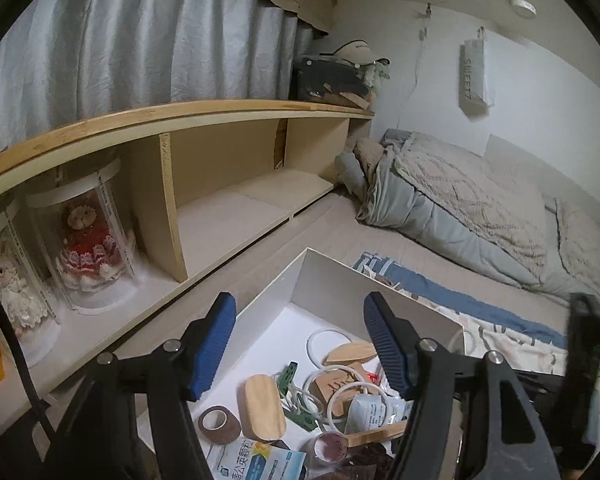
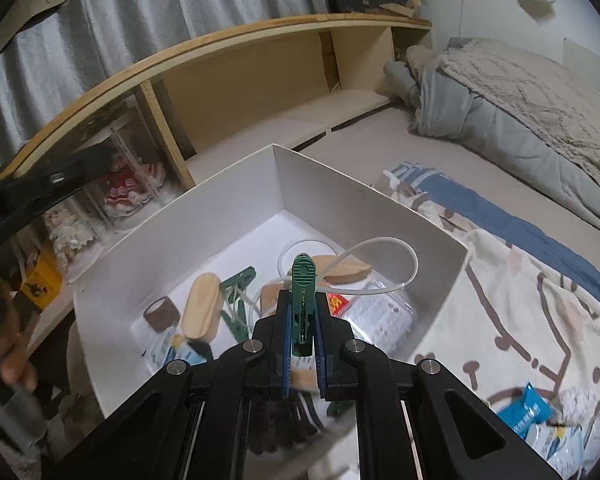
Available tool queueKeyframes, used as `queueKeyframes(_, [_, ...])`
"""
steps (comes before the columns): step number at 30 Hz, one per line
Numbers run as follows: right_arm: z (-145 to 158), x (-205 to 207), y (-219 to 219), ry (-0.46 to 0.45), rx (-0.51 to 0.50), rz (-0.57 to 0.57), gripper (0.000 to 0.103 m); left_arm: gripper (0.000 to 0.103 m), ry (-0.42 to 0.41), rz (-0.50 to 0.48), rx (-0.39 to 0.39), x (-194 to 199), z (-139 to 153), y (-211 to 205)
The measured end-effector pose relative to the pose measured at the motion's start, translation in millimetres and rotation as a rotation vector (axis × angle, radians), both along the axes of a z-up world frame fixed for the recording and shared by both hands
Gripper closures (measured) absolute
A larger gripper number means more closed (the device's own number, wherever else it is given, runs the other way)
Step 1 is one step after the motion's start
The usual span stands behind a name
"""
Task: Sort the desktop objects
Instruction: 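Lower the right tool's green clothespin into the white box and open it, then raise both open tools out of the box and move back over the pile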
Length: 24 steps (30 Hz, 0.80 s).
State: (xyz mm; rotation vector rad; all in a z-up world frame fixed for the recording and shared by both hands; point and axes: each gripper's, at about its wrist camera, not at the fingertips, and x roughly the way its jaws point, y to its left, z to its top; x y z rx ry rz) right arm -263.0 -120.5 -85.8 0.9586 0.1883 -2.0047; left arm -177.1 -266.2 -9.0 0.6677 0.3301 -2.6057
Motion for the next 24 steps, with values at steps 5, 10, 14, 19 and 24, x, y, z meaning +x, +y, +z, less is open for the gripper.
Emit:
queueKeyframes(5, [-5.7, -11.4, -13.6, -0.006, 0.016, -0.005, 0.093, 0.034, 0.007, -0.006, -0.013, 3.8, 2.2, 1.0])
queueKeyframes(10, [-2.5, -6.0, -15.3, 0.059, -0.006, -0.046, 0.019, 0.032, -0.003, -0.013, -0.029, 4.8, 1.1, 1.6])
queueKeyframes(14, [-2.6, -1.0, -14.2, 0.089, -0.043, -0.068, 0.000, 0.032, -0.010, -0.024, -0.027, 6.1, 0.9, 4.9])
queueKeyframes(19, [-1.5, 7.0, -3.7, 0.142, -0.081, -0.098, 0.000, 0.032, -0.016, -0.033, -0.054, 7.5, 3.7, 12.8])
queueKeyframes(24, [3.3, 12.3, 9.3, 0.164, -0.110, -0.130, 0.000, 0.015, -0.015, -0.030, -0.072, 10.8, 9.8, 21.3])
